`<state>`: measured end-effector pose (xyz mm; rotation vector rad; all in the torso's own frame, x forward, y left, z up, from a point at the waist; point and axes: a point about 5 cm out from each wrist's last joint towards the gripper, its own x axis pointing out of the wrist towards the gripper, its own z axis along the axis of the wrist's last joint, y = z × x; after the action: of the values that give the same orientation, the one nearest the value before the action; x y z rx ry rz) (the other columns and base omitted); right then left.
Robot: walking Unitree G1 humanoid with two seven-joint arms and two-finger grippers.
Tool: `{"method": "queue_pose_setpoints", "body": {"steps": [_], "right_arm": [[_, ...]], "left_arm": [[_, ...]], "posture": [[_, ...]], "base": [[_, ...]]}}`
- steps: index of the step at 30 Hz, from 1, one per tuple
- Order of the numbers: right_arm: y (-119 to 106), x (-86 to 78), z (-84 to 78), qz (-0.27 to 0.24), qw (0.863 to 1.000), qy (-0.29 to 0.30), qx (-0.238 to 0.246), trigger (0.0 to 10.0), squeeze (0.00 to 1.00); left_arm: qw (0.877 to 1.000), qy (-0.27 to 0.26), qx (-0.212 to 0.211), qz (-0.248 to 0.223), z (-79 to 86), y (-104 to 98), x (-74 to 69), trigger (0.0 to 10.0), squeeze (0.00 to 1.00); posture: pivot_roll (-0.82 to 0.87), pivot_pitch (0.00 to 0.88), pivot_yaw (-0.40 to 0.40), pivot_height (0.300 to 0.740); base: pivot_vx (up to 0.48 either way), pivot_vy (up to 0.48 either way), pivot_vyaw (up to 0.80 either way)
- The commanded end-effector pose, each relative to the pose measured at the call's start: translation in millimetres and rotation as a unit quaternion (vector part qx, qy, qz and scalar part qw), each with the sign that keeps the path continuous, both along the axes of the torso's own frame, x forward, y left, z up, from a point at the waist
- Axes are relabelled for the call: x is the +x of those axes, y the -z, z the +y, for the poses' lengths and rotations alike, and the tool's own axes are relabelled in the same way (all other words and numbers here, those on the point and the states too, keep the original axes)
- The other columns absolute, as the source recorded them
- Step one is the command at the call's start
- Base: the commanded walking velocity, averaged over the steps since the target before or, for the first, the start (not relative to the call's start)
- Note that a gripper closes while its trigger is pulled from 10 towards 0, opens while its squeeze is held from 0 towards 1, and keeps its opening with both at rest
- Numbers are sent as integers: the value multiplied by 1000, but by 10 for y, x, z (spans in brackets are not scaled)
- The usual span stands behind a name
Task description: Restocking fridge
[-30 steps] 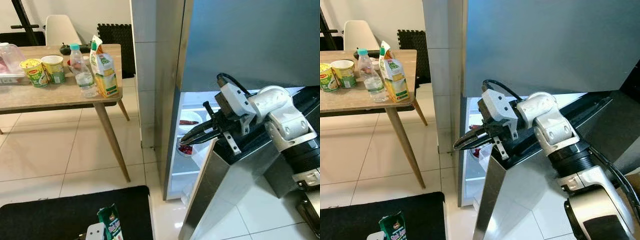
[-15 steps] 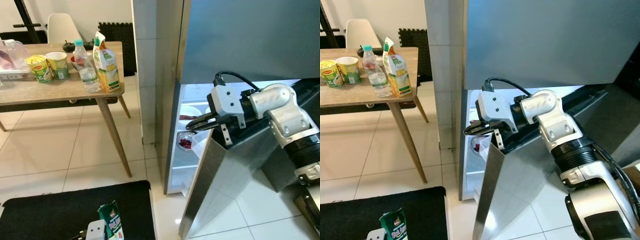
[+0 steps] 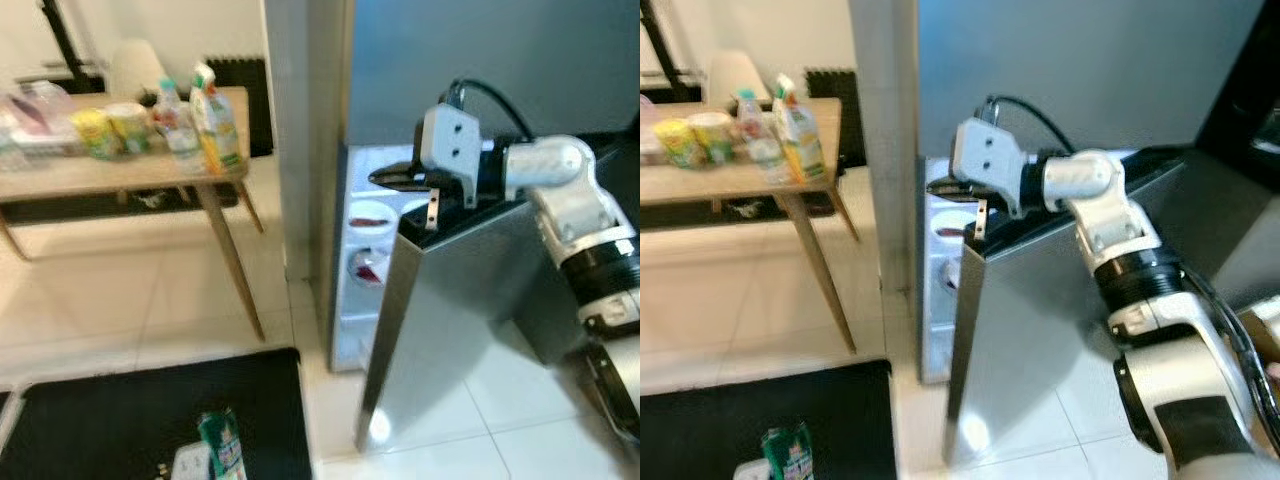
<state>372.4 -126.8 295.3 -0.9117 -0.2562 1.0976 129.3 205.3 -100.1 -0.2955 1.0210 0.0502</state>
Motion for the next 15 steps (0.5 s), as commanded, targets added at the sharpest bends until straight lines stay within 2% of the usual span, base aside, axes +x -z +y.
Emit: {"method": "queue_pose_setpoints", "body": {"steps": [1, 7, 8, 9, 11, 12, 13, 15], "right_arm": [[-31, 24, 0, -18, 1000, 12, -14, 10000, 0], [18, 92, -16, -34, 998, 43, -42, 10000, 0], [61, 173, -41, -63, 990, 83, -97, 10000, 0], [78, 202, -55, -76, 985, 96, -122, 10000, 0], [78, 202, -55, -76, 985, 96, -122, 10000, 0], [134, 242, -65, -89, 972, 106, -188, 10000, 0], [160, 247, -57, -90, 967, 101, -215, 10000, 0], [160, 247, -57, -90, 967, 101, -215, 10000, 0]], "left_arm": [[1000, 9, -15, 24, -88, 49, -102, 10000, 0], [1000, 11, -13, 24, -85, 49, -103, 10000, 0], [1000, 12, -12, 24, -86, 50, -103, 10000, 0], [1000, 13, -12, 24, -87, 50, -104, 10000, 0], [1000, 13, -12, 24, -87, 50, -104, 10000, 0], [1000, 13, -13, 24, -87, 49, -103, 10000, 0], [1000, 12, -13, 23, -87, 49, -102, 10000, 0], [1000, 12, -13, 23, -87, 49, -102, 10000, 0]], "posture": [[-101, 0, -58, 740], [-101, 0, -58, 740], [-105, 1, -57, 740], [-105, 1, -57, 740], [-105, 1, -57, 740], [-105, 1, -57, 740], [-105, 1, -57, 740], [-105, 1, -57, 740]], "base": [[0, 0, 0], [0, 0, 0], [0, 0, 0], [0, 0, 0], [0, 0, 0], [0, 0, 0], [0, 0, 0], [0, 0, 0]]}}
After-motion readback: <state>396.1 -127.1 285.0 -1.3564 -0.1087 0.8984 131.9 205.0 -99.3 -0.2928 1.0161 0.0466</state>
